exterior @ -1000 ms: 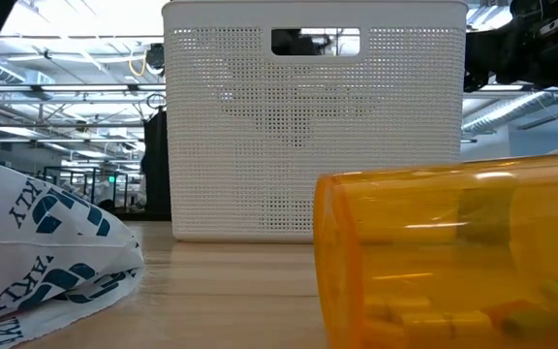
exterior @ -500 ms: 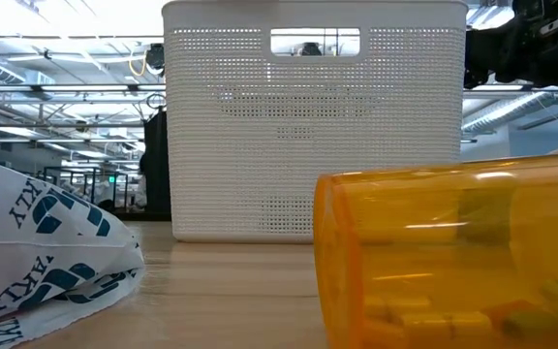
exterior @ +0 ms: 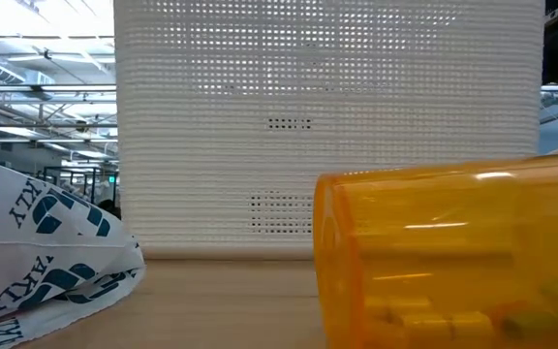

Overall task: Pick & place medical supplies in basket/bin
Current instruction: Adjust the white bin

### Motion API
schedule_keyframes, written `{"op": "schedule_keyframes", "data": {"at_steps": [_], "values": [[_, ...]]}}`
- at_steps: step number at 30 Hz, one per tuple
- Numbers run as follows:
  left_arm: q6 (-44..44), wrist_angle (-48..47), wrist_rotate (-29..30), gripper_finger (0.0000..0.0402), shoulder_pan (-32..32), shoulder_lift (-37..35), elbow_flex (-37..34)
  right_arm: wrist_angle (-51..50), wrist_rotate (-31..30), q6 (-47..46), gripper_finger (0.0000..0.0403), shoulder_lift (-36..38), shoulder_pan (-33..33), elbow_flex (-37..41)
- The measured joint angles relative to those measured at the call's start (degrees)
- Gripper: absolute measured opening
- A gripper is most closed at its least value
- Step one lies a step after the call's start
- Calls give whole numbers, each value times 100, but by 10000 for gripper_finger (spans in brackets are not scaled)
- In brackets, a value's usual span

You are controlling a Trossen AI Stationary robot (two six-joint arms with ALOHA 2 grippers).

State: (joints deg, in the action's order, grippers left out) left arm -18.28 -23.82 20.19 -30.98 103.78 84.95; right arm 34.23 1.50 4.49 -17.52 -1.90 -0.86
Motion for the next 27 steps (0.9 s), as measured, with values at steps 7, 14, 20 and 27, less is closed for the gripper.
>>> {"op": "schedule_keyframes", "data": {"at_steps": [7,14,20,27], "values": [[127,-383,217,351,423,-78,-2,72,2,-229,0,-2,1,1],[280,-704,-388,308,899,-56,15,73,2,-176,0,-2,1,1],[512,-726,-540,181,1242,-78,11,85,2,-76,0,-2,0,1],[536,-736,-449,21,1661,-89,4,193,7,-63,0,0,0,1]]}}
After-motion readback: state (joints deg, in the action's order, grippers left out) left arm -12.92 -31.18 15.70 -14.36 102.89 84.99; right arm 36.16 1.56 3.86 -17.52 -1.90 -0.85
